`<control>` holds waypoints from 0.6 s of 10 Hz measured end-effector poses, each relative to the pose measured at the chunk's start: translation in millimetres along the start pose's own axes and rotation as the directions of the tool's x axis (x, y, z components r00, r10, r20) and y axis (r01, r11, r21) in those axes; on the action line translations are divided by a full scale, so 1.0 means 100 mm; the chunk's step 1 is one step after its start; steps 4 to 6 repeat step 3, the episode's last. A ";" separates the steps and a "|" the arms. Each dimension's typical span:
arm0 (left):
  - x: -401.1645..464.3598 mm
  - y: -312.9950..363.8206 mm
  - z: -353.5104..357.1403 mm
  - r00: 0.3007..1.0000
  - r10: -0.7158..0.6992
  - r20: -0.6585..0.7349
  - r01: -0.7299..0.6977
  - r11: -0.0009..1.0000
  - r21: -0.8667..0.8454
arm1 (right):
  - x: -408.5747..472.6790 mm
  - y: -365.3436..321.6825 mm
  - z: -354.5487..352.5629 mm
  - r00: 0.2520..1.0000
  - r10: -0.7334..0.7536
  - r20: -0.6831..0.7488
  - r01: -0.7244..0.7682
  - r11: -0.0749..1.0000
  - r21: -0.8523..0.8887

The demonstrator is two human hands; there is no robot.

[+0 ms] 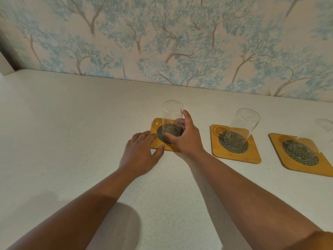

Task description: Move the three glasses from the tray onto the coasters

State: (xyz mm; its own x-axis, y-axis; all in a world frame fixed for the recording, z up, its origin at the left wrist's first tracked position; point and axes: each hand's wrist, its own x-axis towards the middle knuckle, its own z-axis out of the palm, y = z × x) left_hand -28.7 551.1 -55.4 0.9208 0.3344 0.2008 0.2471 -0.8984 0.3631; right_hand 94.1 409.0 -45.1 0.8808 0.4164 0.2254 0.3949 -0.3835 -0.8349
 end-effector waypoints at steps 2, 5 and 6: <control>0.02 -0.01 -0.02 1.000 0.021 -0.016 -0.022 0.999 -0.035 | 0.00 0.00 0.00 1.000 -0.009 -0.011 0.009 1.000 0.012; -0.03 0.02 -0.06 0.999 0.005 -0.048 -0.007 0.999 -0.041 | -0.15 -0.08 -0.02 0.999 -0.023 -0.047 0.025 0.999 0.026; -0.03 0.02 -0.06 0.999 0.005 -0.048 -0.007 0.999 -0.041 | -0.15 -0.08 -0.02 0.999 -0.023 -0.047 0.025 0.999 0.026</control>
